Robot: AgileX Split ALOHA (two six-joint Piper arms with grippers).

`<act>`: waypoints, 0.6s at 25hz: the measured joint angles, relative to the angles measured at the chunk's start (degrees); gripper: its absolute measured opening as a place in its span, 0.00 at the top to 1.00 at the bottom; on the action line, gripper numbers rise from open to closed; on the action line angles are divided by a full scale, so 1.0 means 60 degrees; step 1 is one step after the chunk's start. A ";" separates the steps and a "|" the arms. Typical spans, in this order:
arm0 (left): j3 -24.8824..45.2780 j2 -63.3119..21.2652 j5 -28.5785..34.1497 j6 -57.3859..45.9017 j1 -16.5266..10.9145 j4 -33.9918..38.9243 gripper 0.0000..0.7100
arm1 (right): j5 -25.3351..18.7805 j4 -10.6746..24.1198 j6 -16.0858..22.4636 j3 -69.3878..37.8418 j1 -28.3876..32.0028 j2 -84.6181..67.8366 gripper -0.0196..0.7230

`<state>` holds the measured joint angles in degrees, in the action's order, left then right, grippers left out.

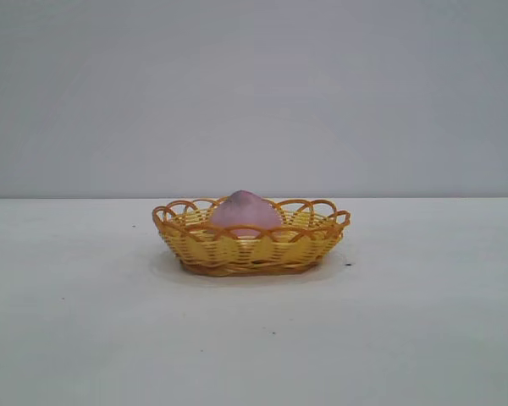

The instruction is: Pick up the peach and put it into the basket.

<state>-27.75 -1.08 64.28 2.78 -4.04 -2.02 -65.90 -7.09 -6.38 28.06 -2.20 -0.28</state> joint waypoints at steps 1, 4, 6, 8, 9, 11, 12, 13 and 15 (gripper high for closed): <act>0.0000 0.0000 0.0000 0.0000 0.0000 0.0000 0.27 | 0.0019 0.0000 0.0000 0.0000 0.0000 -0.0071 0.48; 0.0000 0.0000 0.0000 0.0000 0.0000 0.0000 0.27 | 0.0038 0.0000 0.0000 0.0000 -0.0127 -0.0117 0.48; 0.0000 0.0000 0.0000 0.0000 0.0000 0.0000 0.27 | 0.0038 0.0000 0.0000 0.0000 -0.0378 -0.0117 0.48; 0.0000 0.0000 0.0000 0.0000 0.0000 0.0000 0.27 | 0.0038 0.0018 0.0000 0.0000 -0.0586 -0.0117 0.48; 0.0000 0.0000 0.0000 0.0000 0.0000 0.0000 0.27 | 0.0038 0.0018 0.0000 0.0000 -0.0626 -0.0117 0.48; 0.0000 0.0000 0.0000 0.0000 0.0000 0.0000 0.27 | 0.0038 0.0034 0.0020 0.0000 -0.0660 -0.0117 0.48; 0.0000 0.0000 0.0000 0.0000 0.0000 0.0000 0.27 | 0.0038 0.0034 0.0020 0.0000 -0.0660 -0.0117 0.48; 0.0000 0.0000 0.0000 0.0000 0.0000 0.0000 0.27 | 0.0038 0.0034 0.0024 0.0000 -0.0660 -0.0117 0.48; 0.0000 0.0000 0.0000 0.0000 0.0000 0.0000 0.27 | 0.0038 0.0113 0.0082 0.0000 -0.0660 -0.0117 0.48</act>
<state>-27.75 -1.08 64.28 2.78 -4.04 -2.02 -65.68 -6.41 -5.89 28.06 -6.16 -0.98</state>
